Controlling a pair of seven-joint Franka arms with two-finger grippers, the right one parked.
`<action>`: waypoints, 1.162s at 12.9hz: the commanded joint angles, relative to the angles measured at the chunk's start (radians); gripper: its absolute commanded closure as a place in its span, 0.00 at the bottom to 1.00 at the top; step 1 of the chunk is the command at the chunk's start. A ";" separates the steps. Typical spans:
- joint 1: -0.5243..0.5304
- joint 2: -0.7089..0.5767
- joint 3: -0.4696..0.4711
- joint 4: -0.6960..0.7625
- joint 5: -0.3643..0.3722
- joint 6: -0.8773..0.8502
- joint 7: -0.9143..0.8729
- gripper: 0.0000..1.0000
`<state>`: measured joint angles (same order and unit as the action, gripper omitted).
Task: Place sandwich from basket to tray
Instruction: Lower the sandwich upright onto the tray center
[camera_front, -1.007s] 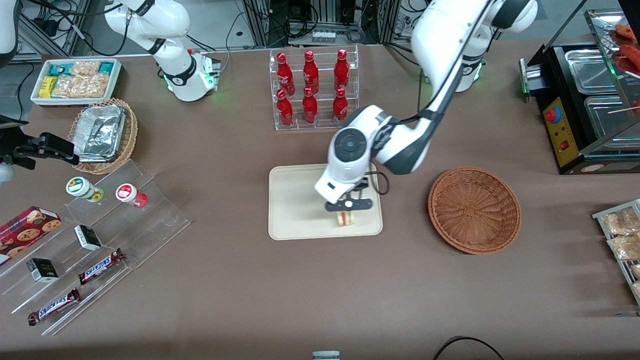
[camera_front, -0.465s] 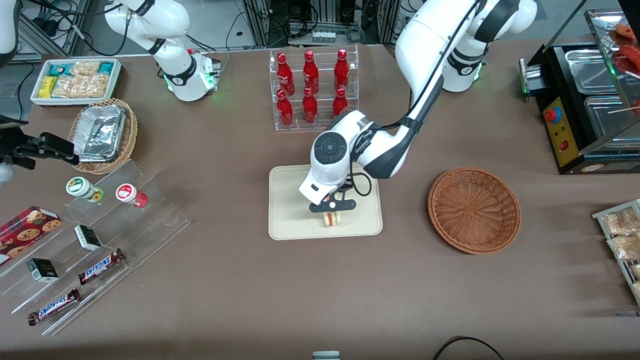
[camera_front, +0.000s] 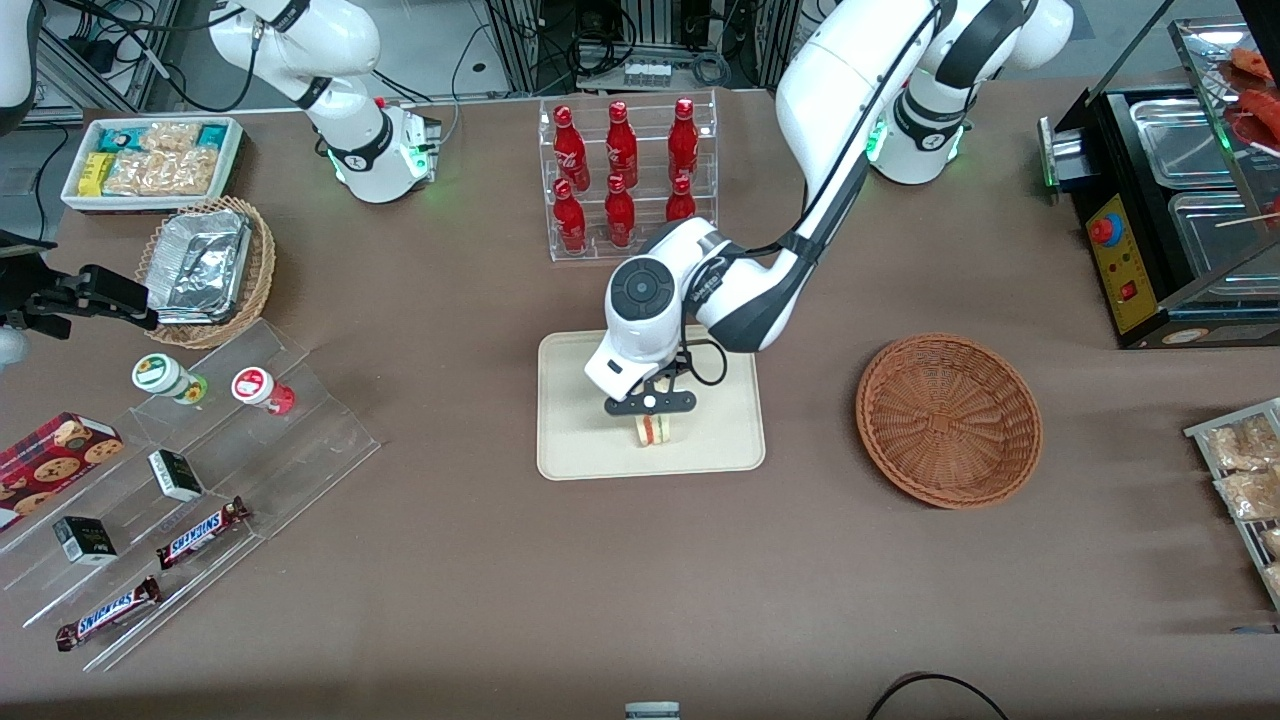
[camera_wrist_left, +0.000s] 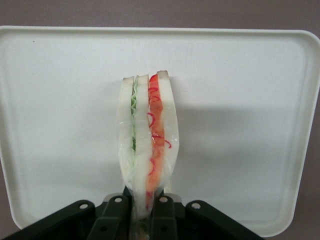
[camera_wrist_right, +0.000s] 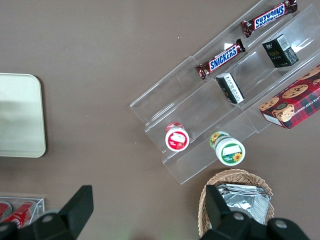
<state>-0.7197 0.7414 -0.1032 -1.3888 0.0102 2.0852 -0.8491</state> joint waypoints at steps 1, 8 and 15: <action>-0.027 -0.025 0.016 -0.036 0.034 0.033 -0.013 1.00; -0.026 -0.080 0.016 -0.173 0.062 0.170 -0.001 1.00; -0.026 -0.070 0.016 -0.173 0.060 0.170 -0.027 1.00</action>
<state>-0.7341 0.6946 -0.0989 -1.5320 0.0583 2.2465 -0.8516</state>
